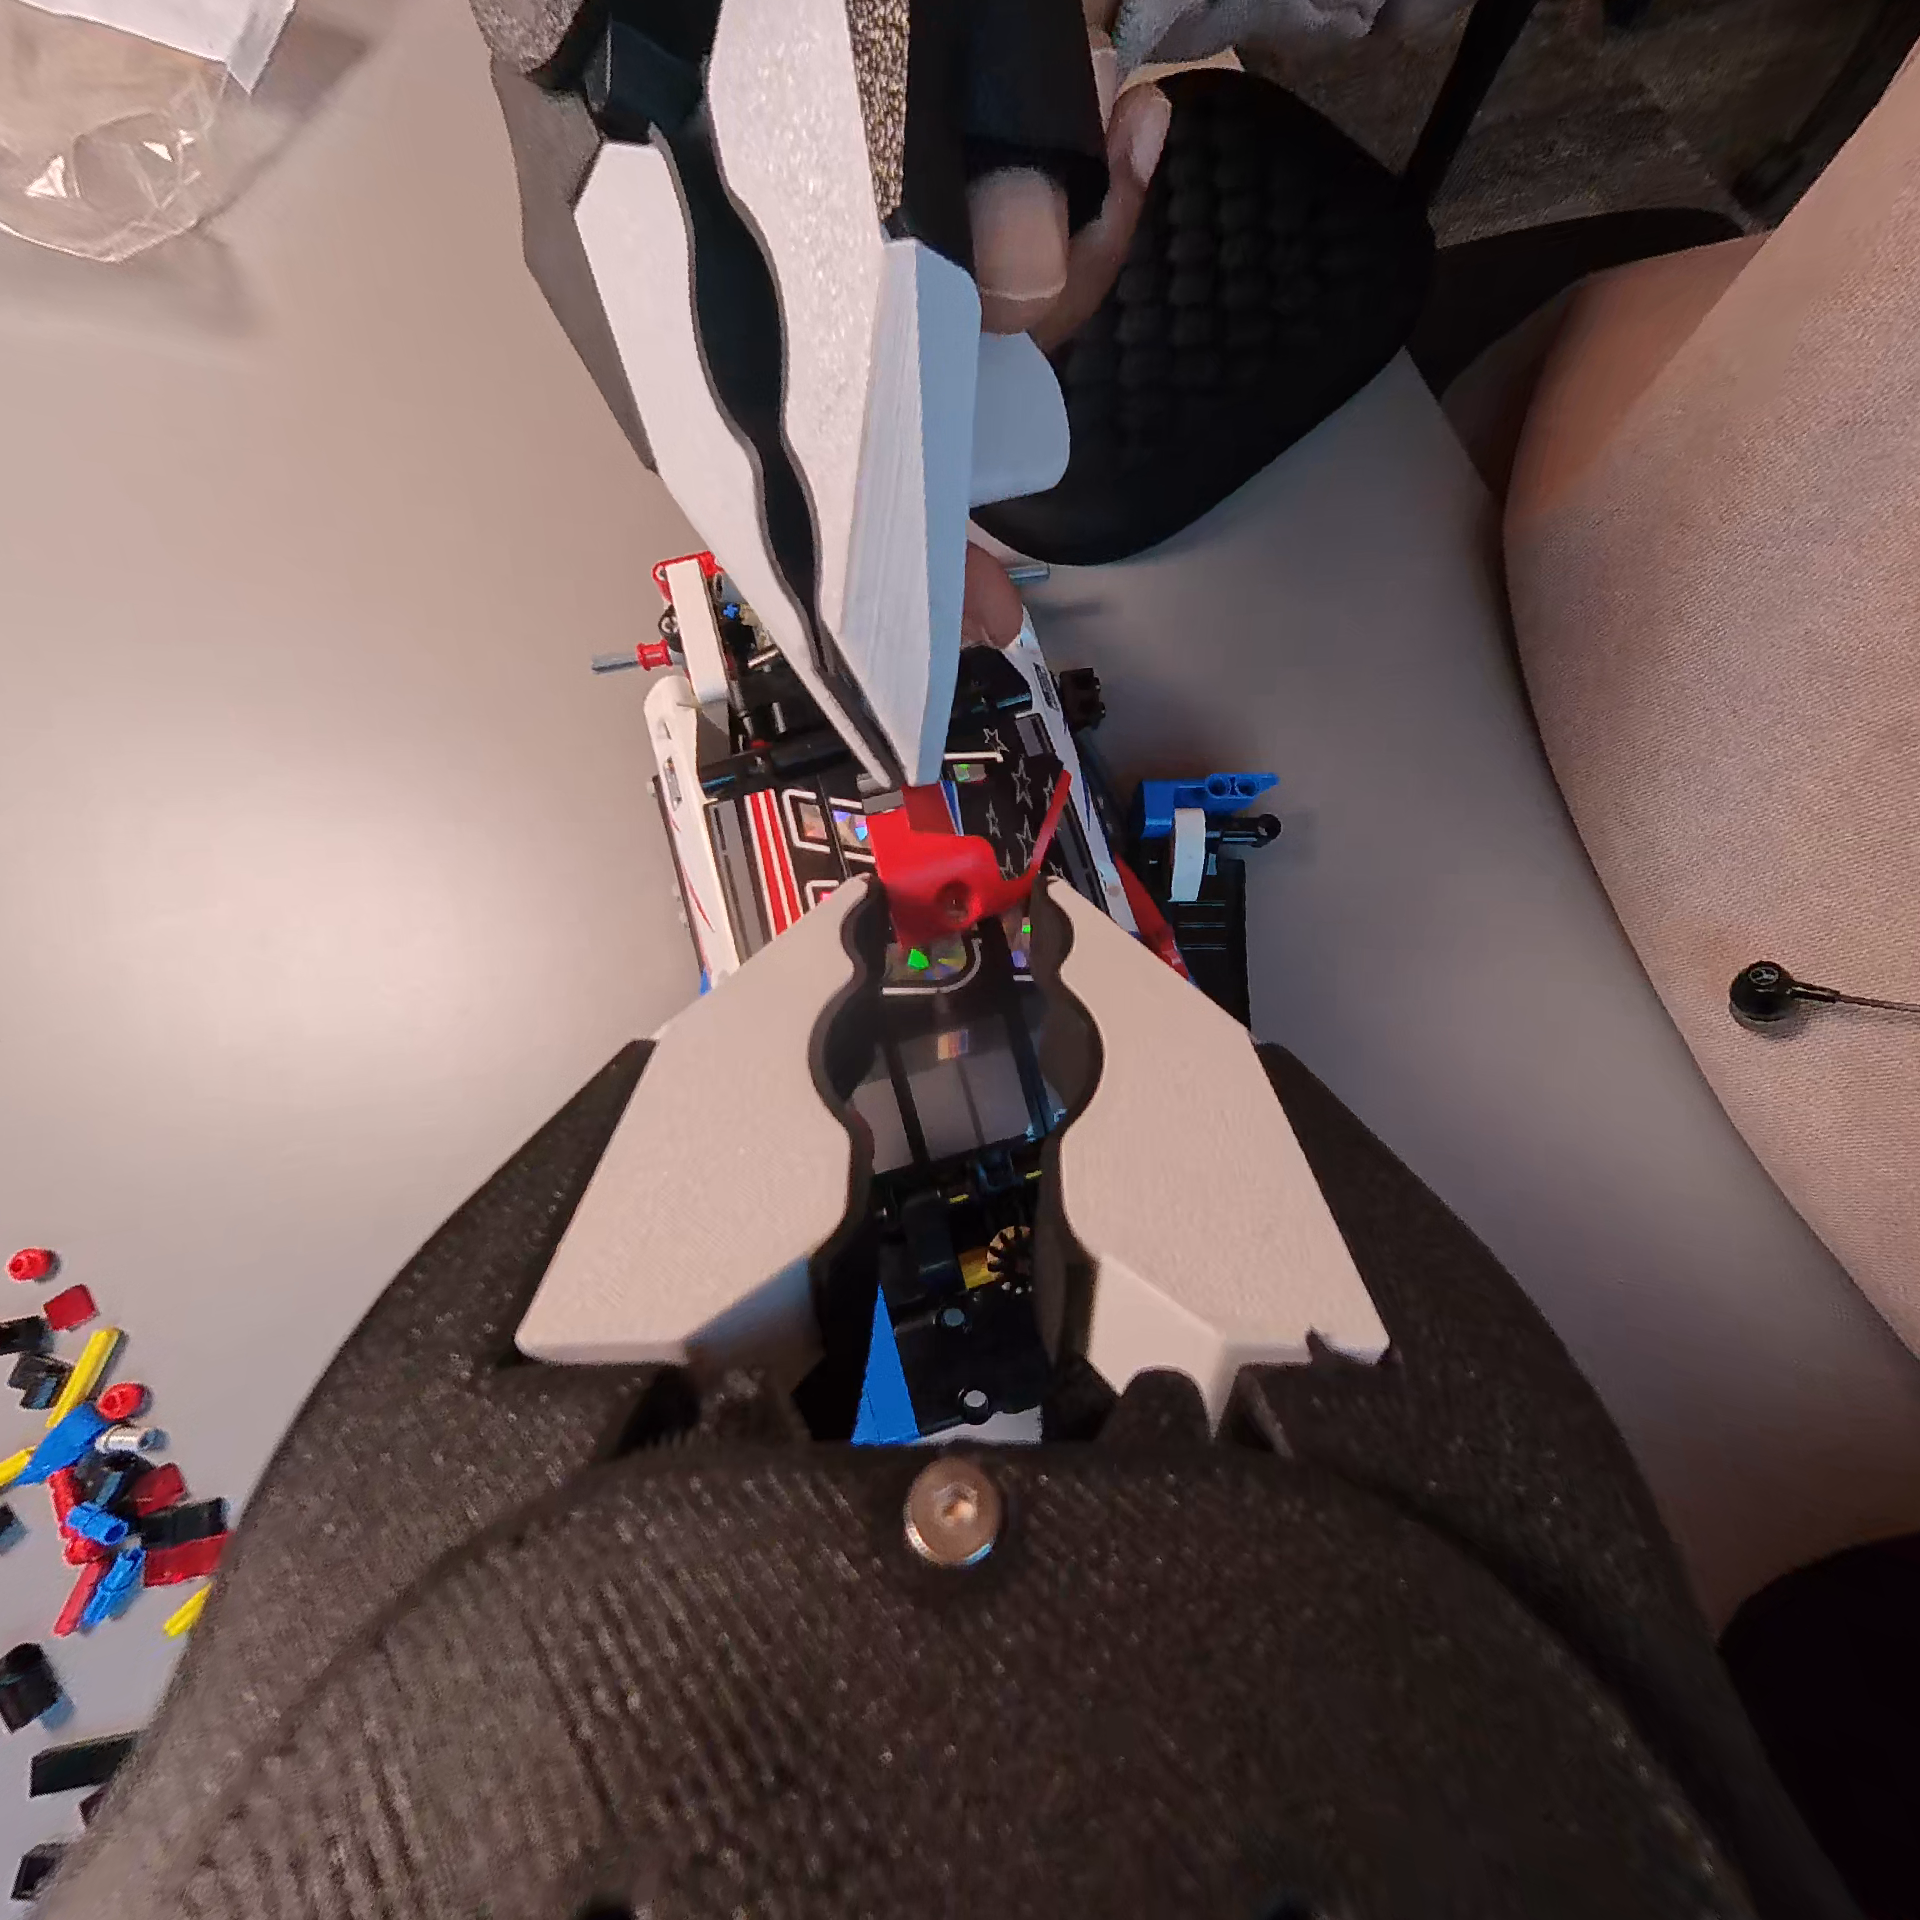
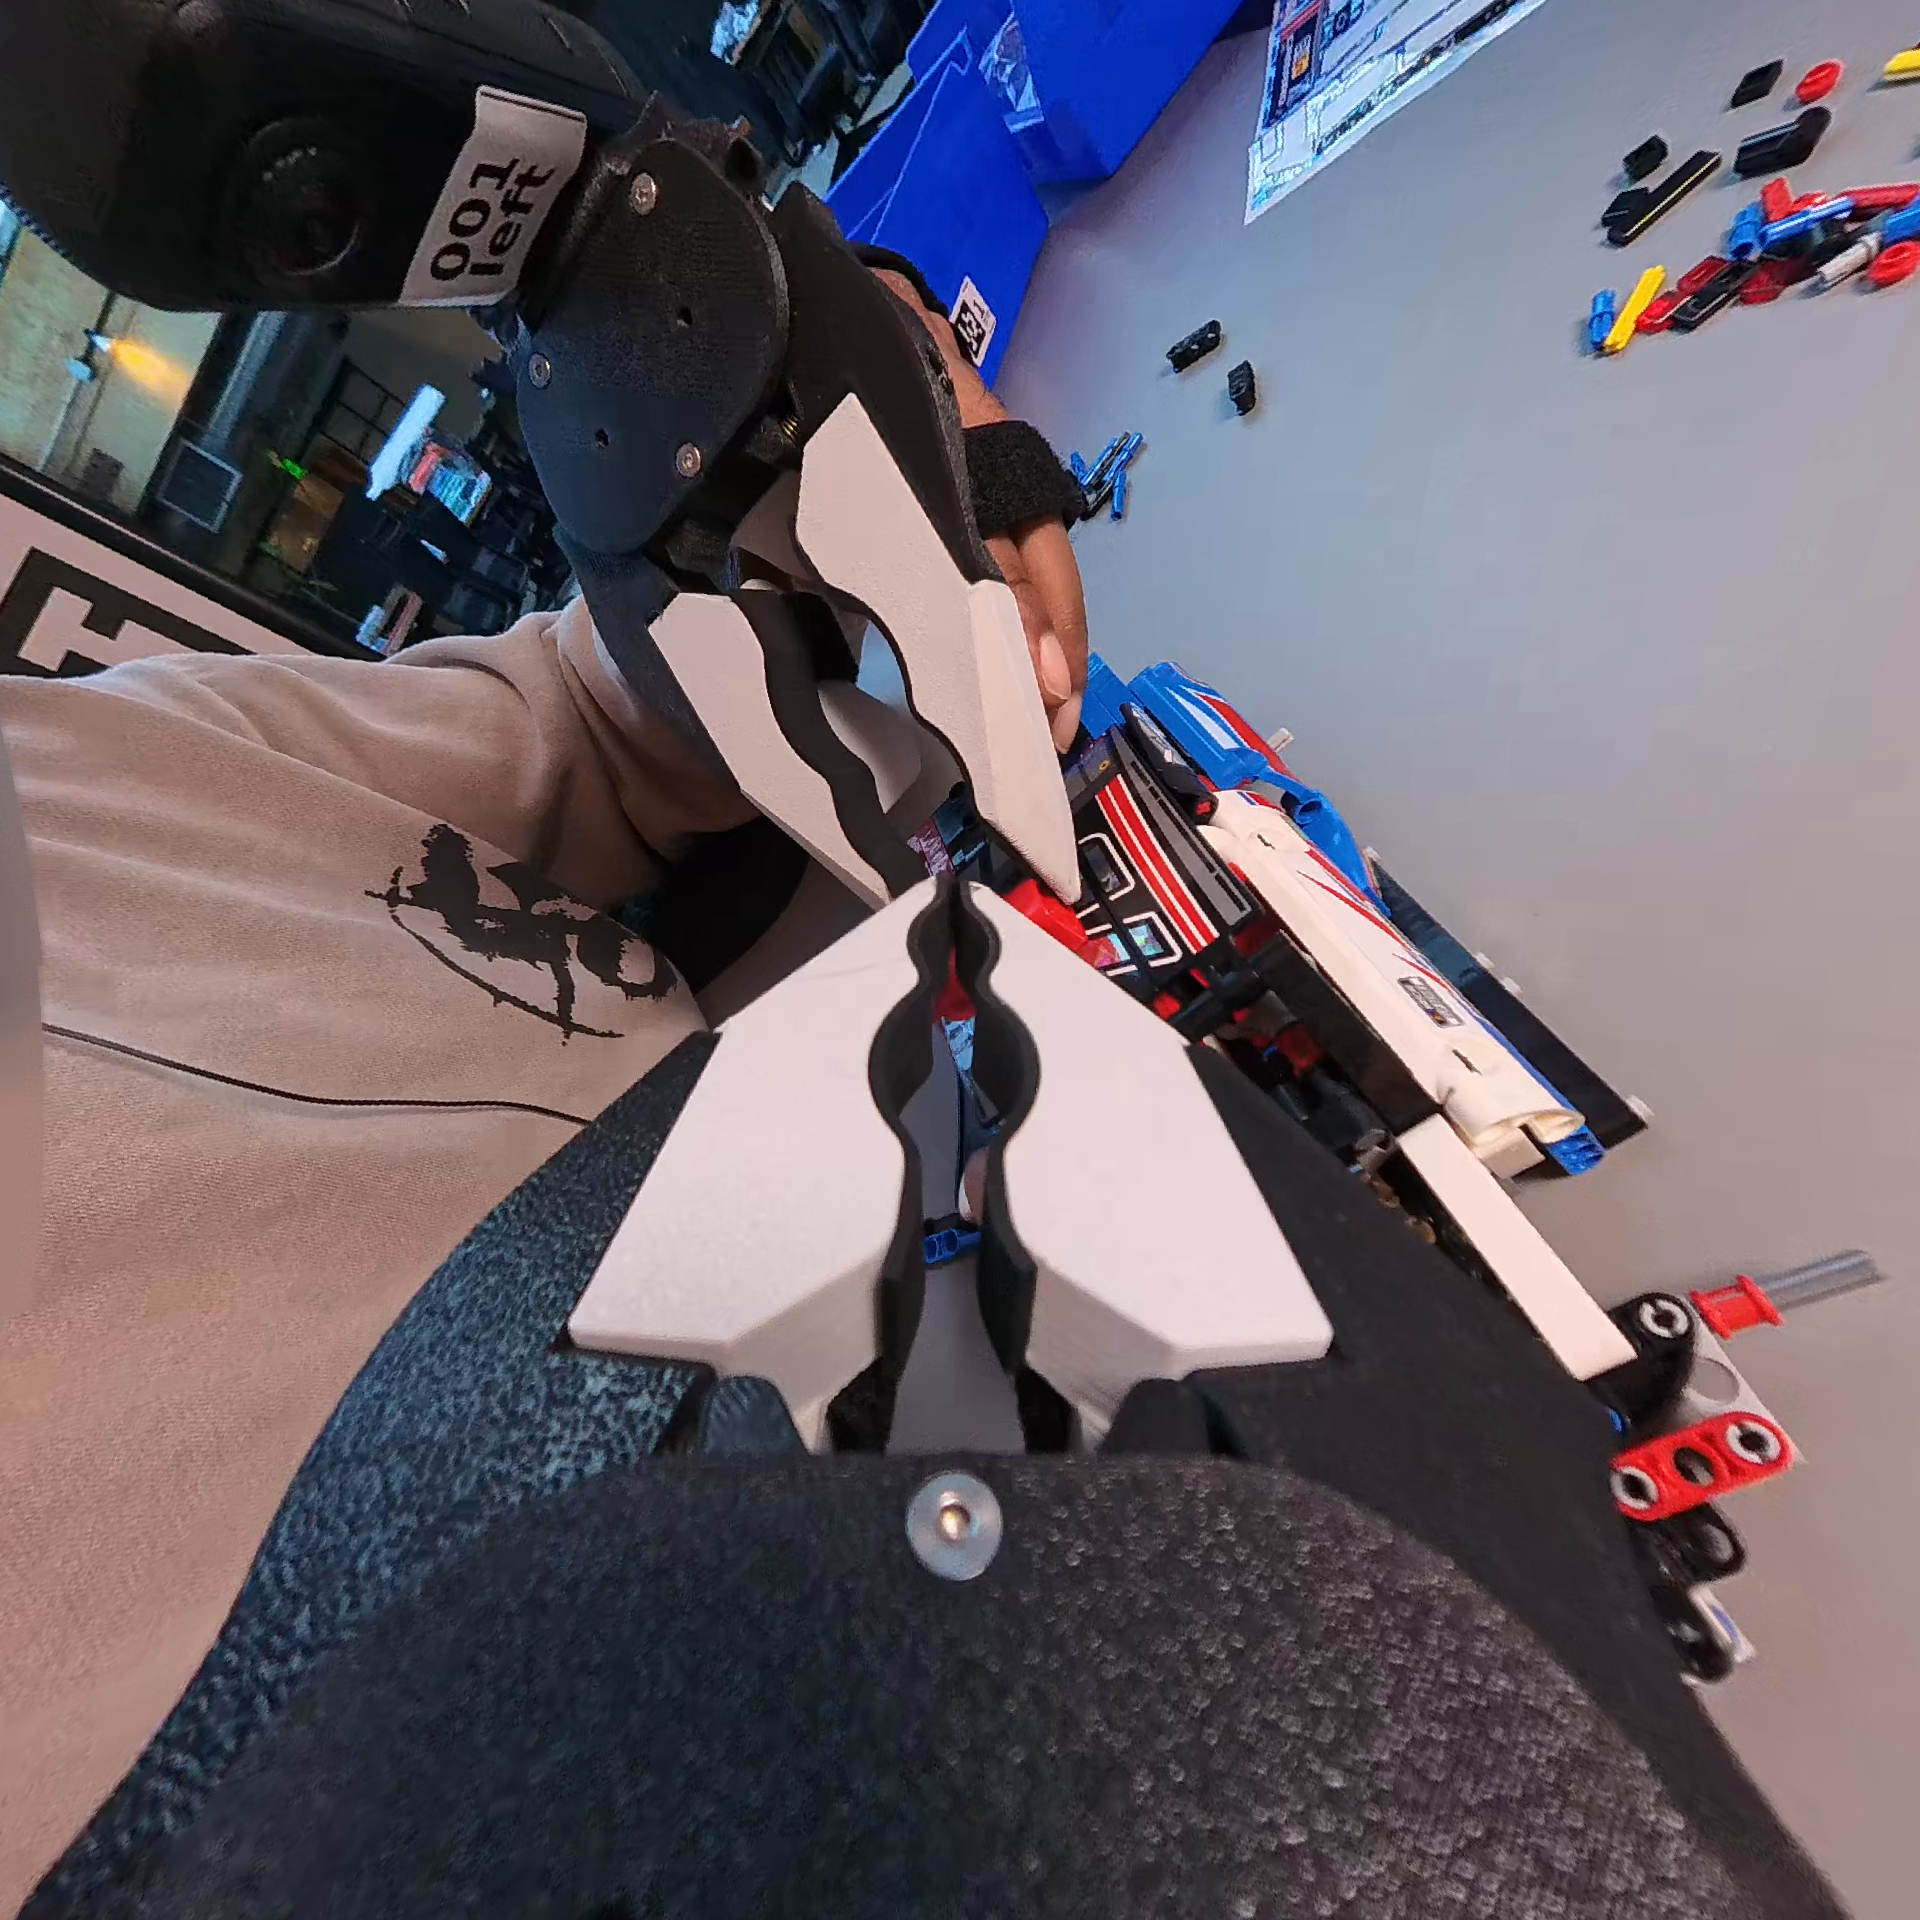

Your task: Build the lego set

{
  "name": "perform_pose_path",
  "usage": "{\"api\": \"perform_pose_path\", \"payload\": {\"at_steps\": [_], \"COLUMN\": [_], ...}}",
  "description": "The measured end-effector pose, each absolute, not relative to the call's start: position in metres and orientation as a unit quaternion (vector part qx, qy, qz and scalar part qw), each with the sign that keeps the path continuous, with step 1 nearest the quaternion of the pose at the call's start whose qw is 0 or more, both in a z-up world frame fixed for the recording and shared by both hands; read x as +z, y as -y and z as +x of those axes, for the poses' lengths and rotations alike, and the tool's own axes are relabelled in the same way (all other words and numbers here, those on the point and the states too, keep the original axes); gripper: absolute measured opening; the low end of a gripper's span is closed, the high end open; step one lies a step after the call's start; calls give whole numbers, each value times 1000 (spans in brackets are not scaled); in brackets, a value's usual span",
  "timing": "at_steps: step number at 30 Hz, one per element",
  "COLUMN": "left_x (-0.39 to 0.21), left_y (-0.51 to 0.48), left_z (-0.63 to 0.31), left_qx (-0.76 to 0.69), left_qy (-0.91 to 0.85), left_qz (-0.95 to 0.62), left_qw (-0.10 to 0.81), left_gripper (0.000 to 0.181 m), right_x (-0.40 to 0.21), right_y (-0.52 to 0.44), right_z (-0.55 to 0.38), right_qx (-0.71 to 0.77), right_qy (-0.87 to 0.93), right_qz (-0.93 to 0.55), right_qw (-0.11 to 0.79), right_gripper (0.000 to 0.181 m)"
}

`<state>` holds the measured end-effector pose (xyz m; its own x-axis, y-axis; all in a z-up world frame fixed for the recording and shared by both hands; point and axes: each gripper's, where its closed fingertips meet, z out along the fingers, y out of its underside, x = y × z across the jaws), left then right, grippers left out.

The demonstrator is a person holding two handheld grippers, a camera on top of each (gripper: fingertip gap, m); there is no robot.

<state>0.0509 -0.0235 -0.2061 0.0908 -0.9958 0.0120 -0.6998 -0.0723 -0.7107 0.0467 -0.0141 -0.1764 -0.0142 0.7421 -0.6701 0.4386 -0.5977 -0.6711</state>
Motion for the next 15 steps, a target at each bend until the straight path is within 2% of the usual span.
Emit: {"api": "perform_pose_path", "payload": {"at_steps": [15], "left_x": [-206], "left_y": [24], "left_z": [51], "left_qx": [-260], "left_qy": [-620], "left_qz": [-685], "left_qw": [281], "left_gripper": [25], "right_x": [-179], "right_y": [15], "right_z": [46], "right_qx": [565], "right_qy": [431], "right_qz": [-690], "right_qw": [138], "right_gripper": [0]}}
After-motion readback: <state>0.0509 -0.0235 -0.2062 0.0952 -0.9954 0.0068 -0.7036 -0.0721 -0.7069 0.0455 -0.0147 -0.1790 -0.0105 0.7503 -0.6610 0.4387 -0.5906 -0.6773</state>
